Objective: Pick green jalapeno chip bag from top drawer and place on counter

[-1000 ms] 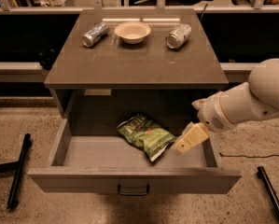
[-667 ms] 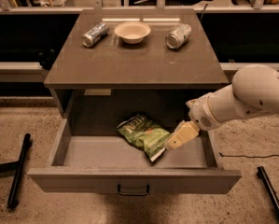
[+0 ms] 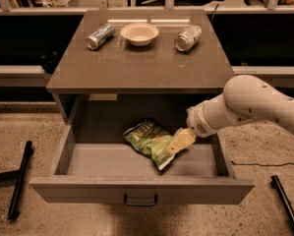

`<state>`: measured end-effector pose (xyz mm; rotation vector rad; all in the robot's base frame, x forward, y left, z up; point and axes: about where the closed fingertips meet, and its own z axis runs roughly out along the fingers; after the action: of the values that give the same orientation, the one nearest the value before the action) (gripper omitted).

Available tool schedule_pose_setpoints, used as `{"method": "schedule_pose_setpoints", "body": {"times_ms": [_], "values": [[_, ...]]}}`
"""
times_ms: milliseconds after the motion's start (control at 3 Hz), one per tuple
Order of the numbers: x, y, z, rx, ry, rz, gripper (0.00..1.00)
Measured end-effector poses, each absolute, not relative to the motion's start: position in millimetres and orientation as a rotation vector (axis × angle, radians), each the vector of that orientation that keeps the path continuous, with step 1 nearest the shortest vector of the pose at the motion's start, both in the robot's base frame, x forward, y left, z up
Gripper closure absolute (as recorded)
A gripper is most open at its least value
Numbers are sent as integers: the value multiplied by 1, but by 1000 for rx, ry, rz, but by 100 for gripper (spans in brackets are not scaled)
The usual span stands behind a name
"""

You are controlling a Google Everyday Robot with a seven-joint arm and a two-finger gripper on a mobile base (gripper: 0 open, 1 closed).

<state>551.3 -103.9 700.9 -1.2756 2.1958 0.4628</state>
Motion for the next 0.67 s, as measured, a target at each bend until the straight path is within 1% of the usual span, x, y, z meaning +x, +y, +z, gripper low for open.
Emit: {"method": "schedule_pose_setpoints", "body": {"times_ms": [667], "values": [[565, -79, 649, -1278, 2241, 523, 0]]}}
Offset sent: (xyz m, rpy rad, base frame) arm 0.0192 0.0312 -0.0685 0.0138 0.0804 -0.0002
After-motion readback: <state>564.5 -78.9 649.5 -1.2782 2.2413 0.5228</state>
